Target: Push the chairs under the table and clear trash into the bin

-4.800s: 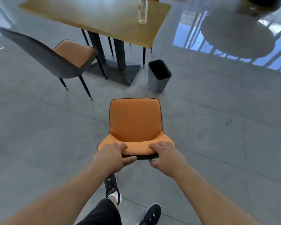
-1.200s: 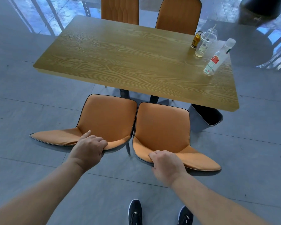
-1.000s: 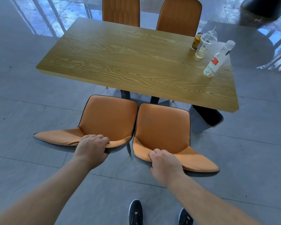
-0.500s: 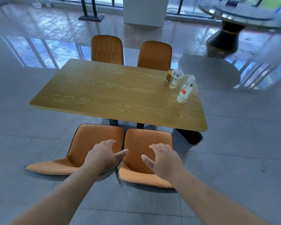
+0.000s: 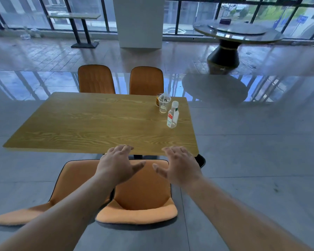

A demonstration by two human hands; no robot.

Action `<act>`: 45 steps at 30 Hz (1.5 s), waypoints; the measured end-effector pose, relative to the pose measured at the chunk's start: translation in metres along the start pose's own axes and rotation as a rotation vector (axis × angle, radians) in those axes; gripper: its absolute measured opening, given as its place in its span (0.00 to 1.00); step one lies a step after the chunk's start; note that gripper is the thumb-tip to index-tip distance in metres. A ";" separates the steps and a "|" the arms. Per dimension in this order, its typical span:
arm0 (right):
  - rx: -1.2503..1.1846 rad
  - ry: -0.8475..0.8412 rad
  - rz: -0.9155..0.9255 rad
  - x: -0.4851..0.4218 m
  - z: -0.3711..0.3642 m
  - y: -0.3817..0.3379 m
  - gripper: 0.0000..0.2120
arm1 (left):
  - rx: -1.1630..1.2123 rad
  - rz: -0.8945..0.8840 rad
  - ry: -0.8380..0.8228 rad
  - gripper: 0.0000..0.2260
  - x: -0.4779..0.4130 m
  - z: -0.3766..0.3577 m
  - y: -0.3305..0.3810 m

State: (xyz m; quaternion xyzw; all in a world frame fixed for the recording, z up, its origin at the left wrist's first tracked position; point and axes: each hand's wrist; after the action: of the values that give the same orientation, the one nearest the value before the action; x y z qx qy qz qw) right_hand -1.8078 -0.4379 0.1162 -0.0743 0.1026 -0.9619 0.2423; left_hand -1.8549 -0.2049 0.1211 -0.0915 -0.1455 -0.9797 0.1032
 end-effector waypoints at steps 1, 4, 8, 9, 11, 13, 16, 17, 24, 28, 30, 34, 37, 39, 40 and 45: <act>-0.005 -0.008 0.009 0.000 -0.001 0.007 0.43 | -0.009 0.014 -0.010 0.43 0.002 -0.002 0.005; -0.021 -0.029 0.032 -0.002 -0.007 0.022 0.42 | -0.041 0.056 -0.020 0.43 0.007 -0.004 0.015; -0.067 -0.042 0.073 -0.007 -0.014 0.024 0.41 | -0.060 0.111 -0.007 0.44 0.014 -0.004 0.016; -0.077 -0.054 0.095 -0.010 -0.016 0.022 0.41 | -0.057 0.131 -0.006 0.44 0.017 -0.003 0.013; -0.087 -0.078 0.135 -0.017 -0.019 0.012 0.41 | -0.041 0.174 -0.001 0.43 0.025 -0.001 0.004; -0.085 -0.086 0.184 -0.025 -0.021 -0.008 0.41 | -0.021 0.224 0.007 0.43 0.035 0.005 -0.013; -0.072 -0.084 0.265 -0.039 -0.019 -0.051 0.42 | 0.000 0.275 0.021 0.44 0.052 0.023 -0.045; -0.066 -0.081 0.293 -0.044 -0.017 -0.069 0.42 | 0.008 0.293 0.036 0.44 0.059 0.031 -0.059; -0.049 -0.068 0.468 -0.076 -0.018 -0.242 0.39 | 0.035 0.380 0.182 0.37 0.122 0.083 -0.212; -0.048 -0.088 0.544 -0.083 -0.038 -0.356 0.38 | 0.129 0.435 0.192 0.35 0.170 0.098 -0.326; -0.041 -0.105 0.559 -0.082 -0.049 -0.408 0.39 | 0.174 0.461 0.191 0.34 0.193 0.103 -0.378; -0.070 -0.104 0.508 -0.084 -0.064 -0.499 0.35 | 0.202 0.443 0.157 0.33 0.223 0.122 -0.458; -0.097 -0.067 0.477 -0.093 -0.065 -0.554 0.36 | 0.180 0.393 0.173 0.33 0.226 0.150 -0.503; -0.124 -0.041 0.451 -0.105 -0.062 -0.581 0.40 | 0.134 0.352 0.194 0.33 0.221 0.170 -0.528; -0.141 -0.026 0.436 -0.113 -0.061 -0.593 0.41 | 0.110 0.334 0.202 0.33 0.217 0.181 -0.540; -0.213 0.044 0.334 -0.179 -0.073 -0.645 0.38 | 0.062 0.281 0.209 0.34 0.180 0.225 -0.615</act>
State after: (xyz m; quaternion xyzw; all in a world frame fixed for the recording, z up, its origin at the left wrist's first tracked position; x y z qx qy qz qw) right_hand -1.9566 0.2160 0.1791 -0.0604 0.2201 -0.8934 0.3868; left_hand -2.1347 0.4081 0.2065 -0.0054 -0.1498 -0.9549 0.2562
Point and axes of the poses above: each hand's wrist, its own x-axis away from the middle knuckle, its own z-axis out of the back of the hand, y = z × x, and after that the axes turned 6 degrees about -y, right-handed
